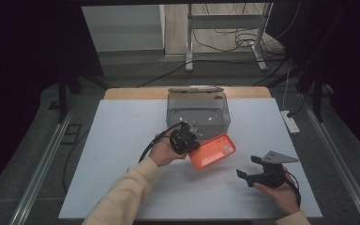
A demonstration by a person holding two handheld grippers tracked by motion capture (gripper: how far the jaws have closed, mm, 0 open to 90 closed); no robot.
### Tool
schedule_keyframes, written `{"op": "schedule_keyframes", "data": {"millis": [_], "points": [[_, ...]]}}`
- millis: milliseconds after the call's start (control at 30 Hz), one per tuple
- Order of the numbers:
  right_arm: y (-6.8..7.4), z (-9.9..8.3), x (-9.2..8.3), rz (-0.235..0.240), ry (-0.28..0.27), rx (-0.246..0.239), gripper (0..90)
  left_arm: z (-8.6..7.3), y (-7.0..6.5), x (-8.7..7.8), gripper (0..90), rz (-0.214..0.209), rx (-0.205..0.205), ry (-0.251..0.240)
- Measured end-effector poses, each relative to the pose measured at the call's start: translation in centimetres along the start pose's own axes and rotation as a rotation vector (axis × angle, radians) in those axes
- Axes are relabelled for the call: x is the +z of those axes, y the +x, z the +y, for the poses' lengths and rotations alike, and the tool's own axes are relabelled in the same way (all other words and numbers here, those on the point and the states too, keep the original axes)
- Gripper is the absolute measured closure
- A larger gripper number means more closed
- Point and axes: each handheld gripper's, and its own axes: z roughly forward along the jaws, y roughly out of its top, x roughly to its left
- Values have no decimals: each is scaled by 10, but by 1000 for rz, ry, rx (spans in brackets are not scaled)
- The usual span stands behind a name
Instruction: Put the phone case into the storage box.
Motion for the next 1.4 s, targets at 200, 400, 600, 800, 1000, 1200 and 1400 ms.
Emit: {"op": "schedule_keyframes", "data": {"millis": [200,400,600,800,1000,1200,1400], "points": [[0,0,0,-1,-2,1,123,-5,-2,-8,886,0,-4,-22],[0,0,0,2,-4,0,123,-11,-3,-14,886,3,-12,-38],[1,0,0,4,-4,-1,123,-16,-5,-18,886,8,-15,-43],[1,0,0,9,-6,-1,122,-23,-6,-23,886,17,-26,-58],[3,1,0,17,-17,-4,124,-29,-6,-28,885,19,-46,-69],[4,1,1,23,-14,-6,124,-36,-6,-31,886,23,-69,-76],[4,1,1,26,-17,-2,124,-39,-6,-32,885,23,-81,-81]]}}
